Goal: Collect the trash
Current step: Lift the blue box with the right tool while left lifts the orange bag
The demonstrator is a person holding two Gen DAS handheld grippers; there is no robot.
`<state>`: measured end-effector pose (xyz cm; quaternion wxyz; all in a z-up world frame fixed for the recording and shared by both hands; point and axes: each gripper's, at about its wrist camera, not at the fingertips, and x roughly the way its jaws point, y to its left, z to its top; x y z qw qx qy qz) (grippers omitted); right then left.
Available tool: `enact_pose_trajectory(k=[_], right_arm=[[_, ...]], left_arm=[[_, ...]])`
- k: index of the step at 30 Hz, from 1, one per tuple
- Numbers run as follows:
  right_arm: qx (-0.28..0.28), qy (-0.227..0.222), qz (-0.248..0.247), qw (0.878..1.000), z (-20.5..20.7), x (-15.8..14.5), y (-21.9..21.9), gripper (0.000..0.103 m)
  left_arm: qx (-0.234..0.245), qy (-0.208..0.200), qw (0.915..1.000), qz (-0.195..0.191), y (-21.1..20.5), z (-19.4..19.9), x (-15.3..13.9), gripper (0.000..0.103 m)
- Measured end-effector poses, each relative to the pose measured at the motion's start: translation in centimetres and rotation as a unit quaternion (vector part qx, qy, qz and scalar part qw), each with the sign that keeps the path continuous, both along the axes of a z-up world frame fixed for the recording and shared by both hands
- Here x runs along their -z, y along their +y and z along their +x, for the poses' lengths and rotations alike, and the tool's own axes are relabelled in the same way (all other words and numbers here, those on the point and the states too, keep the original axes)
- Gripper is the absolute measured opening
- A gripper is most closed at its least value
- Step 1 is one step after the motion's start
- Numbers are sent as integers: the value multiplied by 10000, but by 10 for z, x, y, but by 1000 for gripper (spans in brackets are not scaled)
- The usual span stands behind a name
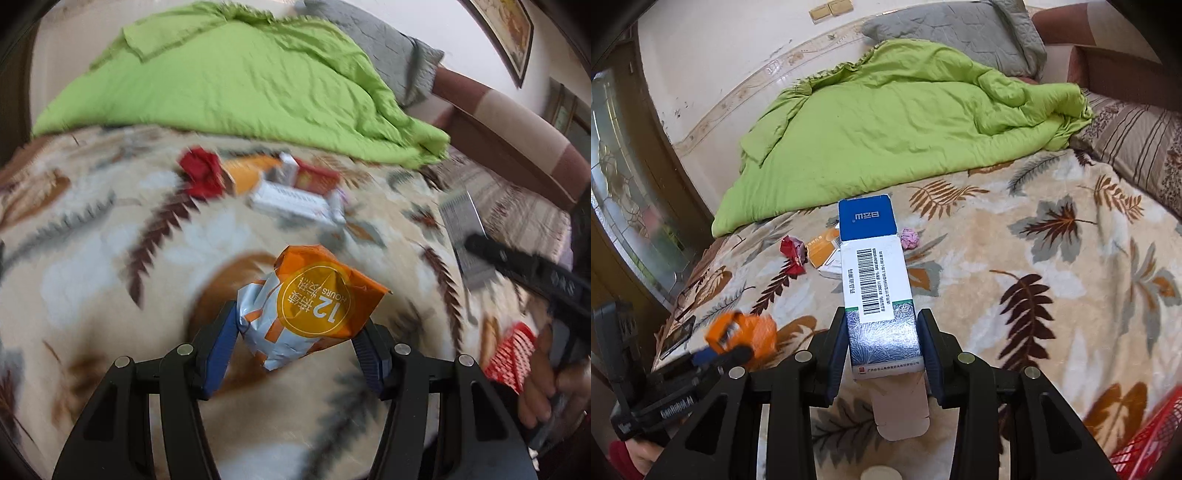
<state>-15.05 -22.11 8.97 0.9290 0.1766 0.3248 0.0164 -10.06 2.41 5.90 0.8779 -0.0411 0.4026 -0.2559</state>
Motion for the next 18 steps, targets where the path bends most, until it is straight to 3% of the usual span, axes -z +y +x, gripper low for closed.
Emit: enact_pose_trajectory(k=[5,18], right_arm=[[38,-31,-20,10000,-9,-5,-5,40],[405,-11,-38,9992,-42,-13,-43,40]], left_arm=[[335,-61,9994,-26,-21,-24,2,58],[633,-328,9974,65,-57,-42,-1,58]])
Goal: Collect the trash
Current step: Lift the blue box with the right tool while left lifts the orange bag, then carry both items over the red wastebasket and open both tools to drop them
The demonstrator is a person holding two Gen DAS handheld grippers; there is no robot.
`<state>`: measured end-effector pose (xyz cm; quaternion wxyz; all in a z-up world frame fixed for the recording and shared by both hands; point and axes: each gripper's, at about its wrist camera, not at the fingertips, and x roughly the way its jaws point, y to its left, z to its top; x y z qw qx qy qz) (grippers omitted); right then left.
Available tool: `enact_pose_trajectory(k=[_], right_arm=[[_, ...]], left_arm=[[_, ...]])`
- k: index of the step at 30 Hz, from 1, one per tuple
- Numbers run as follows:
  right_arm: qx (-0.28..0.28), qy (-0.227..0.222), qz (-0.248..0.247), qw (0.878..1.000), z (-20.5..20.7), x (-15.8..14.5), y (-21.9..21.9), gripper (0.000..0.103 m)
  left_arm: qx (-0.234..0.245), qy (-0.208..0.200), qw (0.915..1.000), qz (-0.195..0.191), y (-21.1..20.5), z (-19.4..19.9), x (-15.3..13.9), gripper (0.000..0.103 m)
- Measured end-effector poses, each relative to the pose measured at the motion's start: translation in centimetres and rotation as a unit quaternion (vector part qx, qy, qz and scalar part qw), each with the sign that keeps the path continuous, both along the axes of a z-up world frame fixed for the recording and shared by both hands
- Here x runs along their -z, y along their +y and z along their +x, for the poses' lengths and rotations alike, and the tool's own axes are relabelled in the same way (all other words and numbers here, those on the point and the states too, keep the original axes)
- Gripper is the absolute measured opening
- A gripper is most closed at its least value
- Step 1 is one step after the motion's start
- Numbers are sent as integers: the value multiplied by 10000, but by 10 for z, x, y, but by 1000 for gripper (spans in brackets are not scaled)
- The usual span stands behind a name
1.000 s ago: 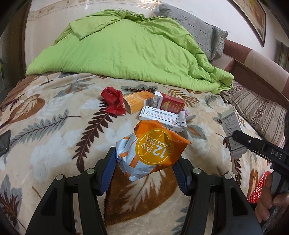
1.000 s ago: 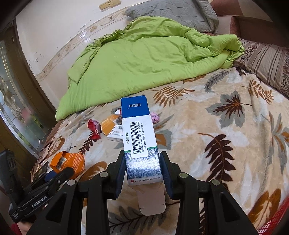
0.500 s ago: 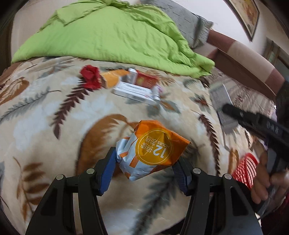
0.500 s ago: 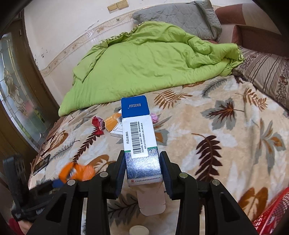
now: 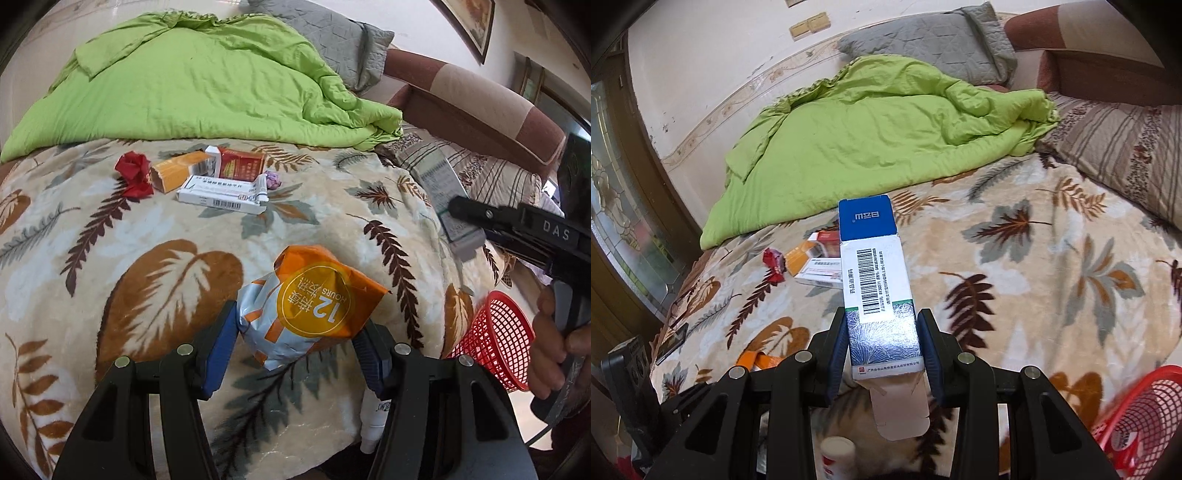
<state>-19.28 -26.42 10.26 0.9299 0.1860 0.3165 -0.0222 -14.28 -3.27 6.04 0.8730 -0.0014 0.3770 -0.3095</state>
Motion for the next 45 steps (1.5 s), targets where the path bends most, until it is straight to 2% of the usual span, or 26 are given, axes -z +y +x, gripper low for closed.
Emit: enact_pose_trajectory(k=[8,15,29,38,45], right_arm=[[360,167,43,9992,-38,-2,-34,40],[400,261,118,9988,-60,-6,-42,40],[295,288,146,9990,-62,-7,-33,40],[341,346,154,9987,-68,-6,-34,40],[389,427,212,9981,-75,-6,-41,40]], left_arm=[[110,-140,9998,-115,-7,-4,-16,58],[171,-385,9991,-39,-18,-12,-32,58],[47,-564,9983,157,-20,-10,-45,58],[275,-799,9956,394,-42,-21,-52,58],[460,-891,9940,426,-55,-30,-57,58]])
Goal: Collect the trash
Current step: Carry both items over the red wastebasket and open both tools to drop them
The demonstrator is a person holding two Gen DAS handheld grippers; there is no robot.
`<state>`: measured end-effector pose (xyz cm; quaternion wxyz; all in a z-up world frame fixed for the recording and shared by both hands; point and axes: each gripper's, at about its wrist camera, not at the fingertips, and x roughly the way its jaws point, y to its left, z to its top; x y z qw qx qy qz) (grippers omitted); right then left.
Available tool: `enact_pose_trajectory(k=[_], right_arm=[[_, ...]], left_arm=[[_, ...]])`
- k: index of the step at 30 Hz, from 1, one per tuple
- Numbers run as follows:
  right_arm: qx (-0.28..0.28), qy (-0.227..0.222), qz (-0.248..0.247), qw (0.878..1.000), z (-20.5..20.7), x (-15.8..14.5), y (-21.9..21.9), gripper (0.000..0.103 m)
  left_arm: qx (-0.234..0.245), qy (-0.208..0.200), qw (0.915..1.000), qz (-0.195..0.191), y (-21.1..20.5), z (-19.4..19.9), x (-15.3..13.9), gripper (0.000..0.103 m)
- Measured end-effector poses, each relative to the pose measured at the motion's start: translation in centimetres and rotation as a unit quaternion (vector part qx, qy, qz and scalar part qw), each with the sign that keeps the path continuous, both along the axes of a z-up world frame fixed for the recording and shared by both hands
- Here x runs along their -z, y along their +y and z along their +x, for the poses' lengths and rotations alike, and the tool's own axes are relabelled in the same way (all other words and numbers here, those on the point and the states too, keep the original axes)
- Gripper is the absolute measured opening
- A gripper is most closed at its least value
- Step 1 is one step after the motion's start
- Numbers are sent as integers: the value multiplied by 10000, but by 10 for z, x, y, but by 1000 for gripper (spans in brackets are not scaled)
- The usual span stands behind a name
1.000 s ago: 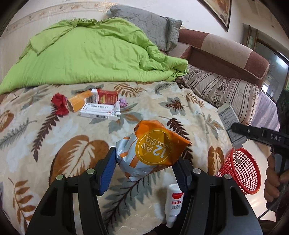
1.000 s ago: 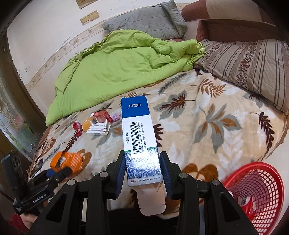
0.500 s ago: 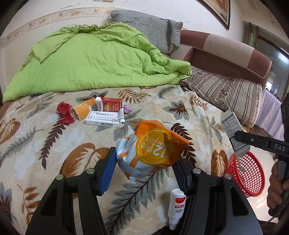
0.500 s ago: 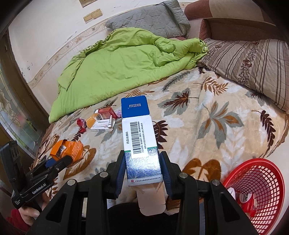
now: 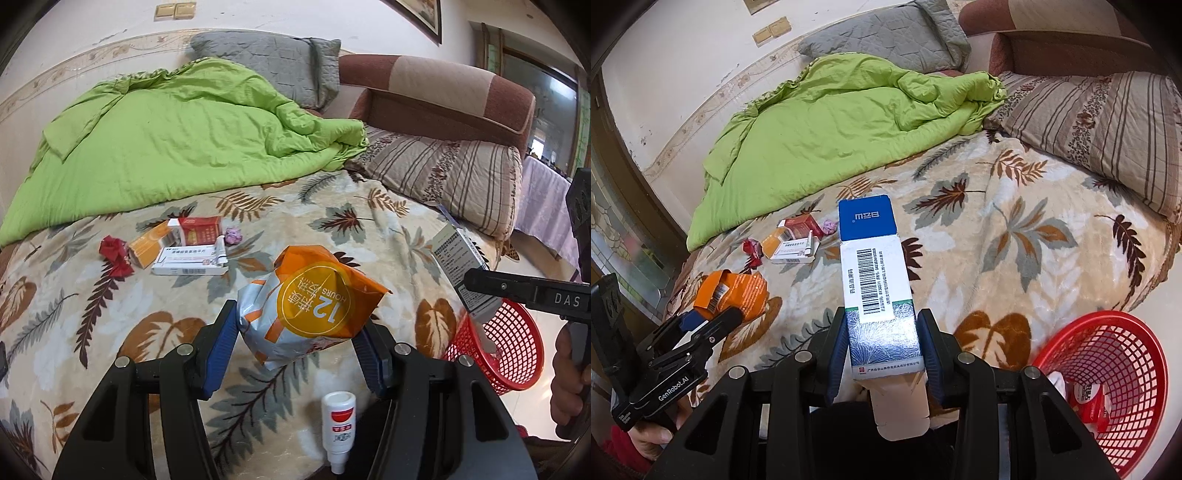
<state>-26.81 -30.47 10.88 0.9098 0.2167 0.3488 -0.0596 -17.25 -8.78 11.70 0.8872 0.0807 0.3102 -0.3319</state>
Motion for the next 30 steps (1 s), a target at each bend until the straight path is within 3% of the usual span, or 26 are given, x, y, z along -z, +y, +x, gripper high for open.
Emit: enact_pose_trajectory(k=[9,14,25,30], right_arm=[[124,67,-38,9999,-17,-3,-5,40],[385,154,-3,9991,-33,-2,-17,40],[1922,521,165,9798,-110,7,-91,41],[2298,707,341,9701,-131,19,-107,40]], left_arm=[[298,24,9995,45,-19,-11,0,58],[885,257,9957,-29,-39,-22,-5,58],[2092,990,9725,-250,-113,-55,-13,58],[2462,1157,9621,-180,-151,-78,-9,59]])
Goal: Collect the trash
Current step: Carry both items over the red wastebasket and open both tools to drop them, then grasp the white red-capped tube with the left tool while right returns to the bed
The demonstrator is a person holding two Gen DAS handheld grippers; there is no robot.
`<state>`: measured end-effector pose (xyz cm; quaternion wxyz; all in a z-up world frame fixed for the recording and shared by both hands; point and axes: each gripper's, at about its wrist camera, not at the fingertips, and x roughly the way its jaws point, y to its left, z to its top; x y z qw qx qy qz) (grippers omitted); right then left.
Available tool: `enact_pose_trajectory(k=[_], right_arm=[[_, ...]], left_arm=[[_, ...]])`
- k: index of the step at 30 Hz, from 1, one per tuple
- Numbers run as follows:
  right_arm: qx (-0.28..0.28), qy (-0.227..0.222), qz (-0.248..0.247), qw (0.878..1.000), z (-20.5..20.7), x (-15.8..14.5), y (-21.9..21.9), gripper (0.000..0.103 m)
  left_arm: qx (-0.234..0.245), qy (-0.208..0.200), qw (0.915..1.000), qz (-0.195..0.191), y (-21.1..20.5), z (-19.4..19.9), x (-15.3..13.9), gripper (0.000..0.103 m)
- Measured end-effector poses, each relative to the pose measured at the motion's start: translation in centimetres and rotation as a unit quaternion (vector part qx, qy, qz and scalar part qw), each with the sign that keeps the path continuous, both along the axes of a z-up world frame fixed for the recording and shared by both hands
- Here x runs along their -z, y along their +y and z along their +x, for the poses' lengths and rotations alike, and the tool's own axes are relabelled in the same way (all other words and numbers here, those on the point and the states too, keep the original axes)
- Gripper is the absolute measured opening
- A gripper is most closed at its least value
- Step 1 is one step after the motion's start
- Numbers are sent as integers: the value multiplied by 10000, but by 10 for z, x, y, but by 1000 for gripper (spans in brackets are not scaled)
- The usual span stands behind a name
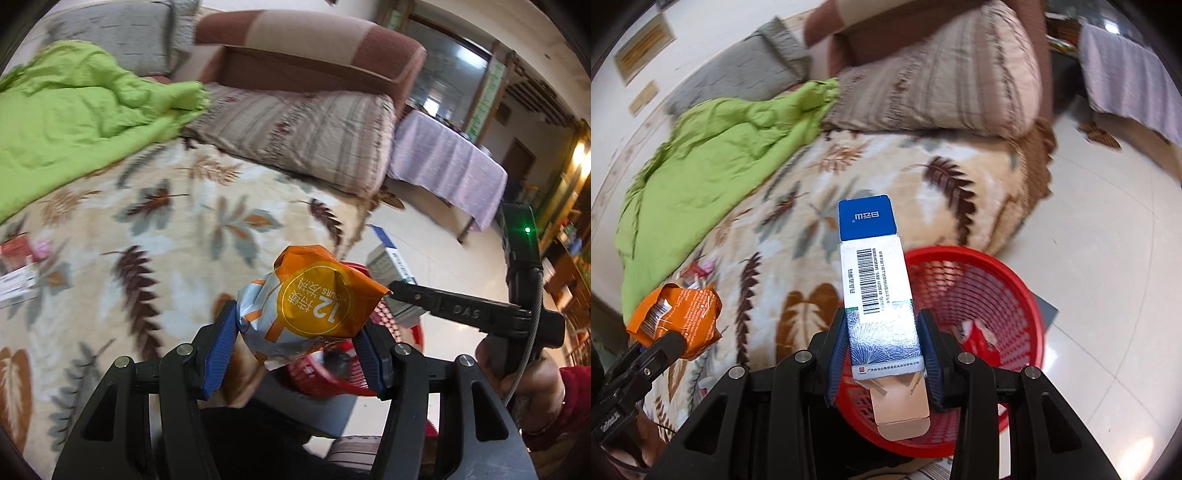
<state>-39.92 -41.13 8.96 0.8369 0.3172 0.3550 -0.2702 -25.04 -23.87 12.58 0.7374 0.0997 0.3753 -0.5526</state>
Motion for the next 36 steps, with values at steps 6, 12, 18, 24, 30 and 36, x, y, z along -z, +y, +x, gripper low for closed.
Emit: enact_pose_trajectory(k=[6,12,18,24,30,36], right_arm=[[367,98,80,9992,-19,10,-14,42],[965,398,62,9945,-34,26,-33,71],[935,161,98,9954,-31,18,-35,71],[198,-325,174,9991,6,7,-13,71],[-574,-527,160,9968,38,2,21,71],[-1010,-540,65,9934,60,3,45,71]], left_arm=[[439,118,9990,54,-36,-28,4,62],[320,120,9992,204,-34,-27,9,80],[-182,348,9992,67,-2,3,8,80],[-894,178,9957,134,56,37,5,80],[-1667,457,9833,575,137,66,32,80],[-2012,1106,9704,753,169,73,79,64]])
